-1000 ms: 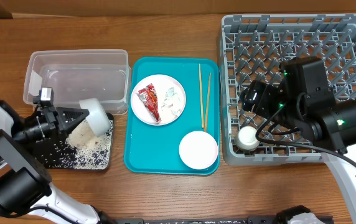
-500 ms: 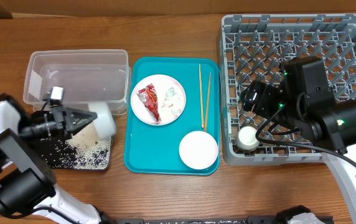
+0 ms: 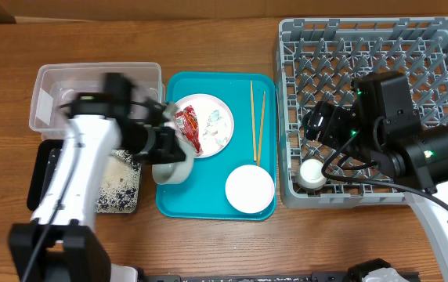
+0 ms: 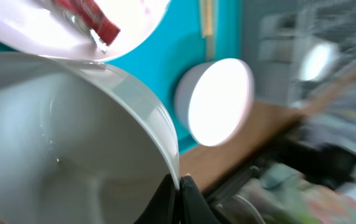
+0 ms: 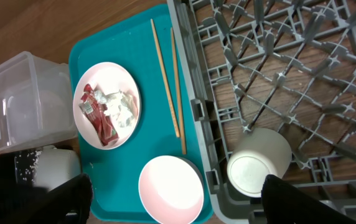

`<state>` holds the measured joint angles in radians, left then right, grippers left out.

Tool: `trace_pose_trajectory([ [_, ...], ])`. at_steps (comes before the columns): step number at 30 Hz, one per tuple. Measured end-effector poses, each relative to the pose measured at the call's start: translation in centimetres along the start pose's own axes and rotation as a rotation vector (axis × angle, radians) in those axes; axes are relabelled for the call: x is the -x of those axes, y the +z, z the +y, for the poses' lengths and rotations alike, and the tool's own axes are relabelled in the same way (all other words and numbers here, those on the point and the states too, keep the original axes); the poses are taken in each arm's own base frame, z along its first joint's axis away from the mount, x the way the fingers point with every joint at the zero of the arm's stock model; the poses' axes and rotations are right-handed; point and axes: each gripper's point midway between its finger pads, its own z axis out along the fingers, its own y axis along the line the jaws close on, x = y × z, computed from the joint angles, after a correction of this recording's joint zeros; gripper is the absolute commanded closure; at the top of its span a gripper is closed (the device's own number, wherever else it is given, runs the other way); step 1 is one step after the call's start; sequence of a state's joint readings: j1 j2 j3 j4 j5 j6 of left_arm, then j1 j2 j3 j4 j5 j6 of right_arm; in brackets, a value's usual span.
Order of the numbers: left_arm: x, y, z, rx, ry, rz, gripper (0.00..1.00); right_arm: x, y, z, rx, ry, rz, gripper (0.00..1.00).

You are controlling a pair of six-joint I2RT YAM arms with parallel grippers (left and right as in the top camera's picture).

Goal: Sort waste into correct bins and load items into the dishwasher
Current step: 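Return the empty bowl to the teal tray with the left gripper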

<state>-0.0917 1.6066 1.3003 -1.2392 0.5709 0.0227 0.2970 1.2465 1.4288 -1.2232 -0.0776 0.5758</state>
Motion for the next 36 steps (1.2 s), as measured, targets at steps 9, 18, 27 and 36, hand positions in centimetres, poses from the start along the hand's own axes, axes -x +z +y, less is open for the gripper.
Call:
trace_pose_trajectory([
  [9,-3.0,8.0,-0.9,0.404,-0.092,0.100,0.94,0.0,0.0,0.0,0.000,0.000,0.000,0.12],
  [18,-1.0,7.0,-0.5,0.527,-0.140,-0.005,0.53,0.1,0.0,-0.1,-0.004,0.000,-0.003,0.10],
  [27,11.2,2.0,-2.8,0.424,-0.015,-0.430,0.25,0.1,0.0,-0.1,-0.005,-0.001,-0.005,0.09],
  [36,13.6,9.9,0.8,0.453,0.029,-0.315,0.63,0.1,0.0,-0.1,-0.005,0.000,-0.005,0.09],
])
